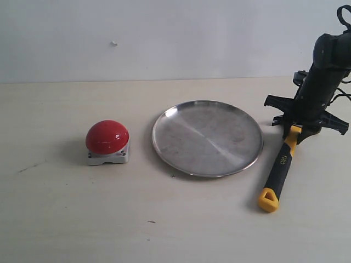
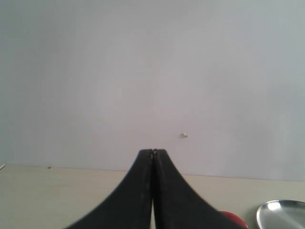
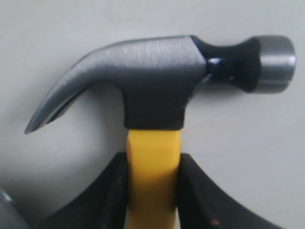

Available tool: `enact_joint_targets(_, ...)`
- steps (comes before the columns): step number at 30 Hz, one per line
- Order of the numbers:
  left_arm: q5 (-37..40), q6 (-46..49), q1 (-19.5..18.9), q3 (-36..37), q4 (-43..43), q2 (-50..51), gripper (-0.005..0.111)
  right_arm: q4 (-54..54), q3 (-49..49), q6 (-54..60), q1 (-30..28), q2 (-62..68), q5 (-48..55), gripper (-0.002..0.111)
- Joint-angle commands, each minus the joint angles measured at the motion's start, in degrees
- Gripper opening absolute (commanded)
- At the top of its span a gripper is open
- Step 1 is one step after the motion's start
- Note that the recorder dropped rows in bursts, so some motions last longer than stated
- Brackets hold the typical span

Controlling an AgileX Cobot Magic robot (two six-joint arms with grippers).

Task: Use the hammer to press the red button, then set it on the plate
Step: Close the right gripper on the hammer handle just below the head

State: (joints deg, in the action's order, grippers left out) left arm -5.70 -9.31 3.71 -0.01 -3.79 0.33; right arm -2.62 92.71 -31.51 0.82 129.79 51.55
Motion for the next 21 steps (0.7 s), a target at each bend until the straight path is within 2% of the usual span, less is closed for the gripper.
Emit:
enact_joint_targets(1, 0.04, 0.2, 0.32, 0.01, 0.0, -0.33, 0.0, -1.44, 0.33, -0.06, -0.14, 0.13, -0.99, 0.0)
enact_joint_targets(21, 0.04, 0.2, 0.32, 0.01, 0.0, -0.33, 0.0, -1.39, 0.33, 0.39, -0.14, 0.13, -1.09, 0.0)
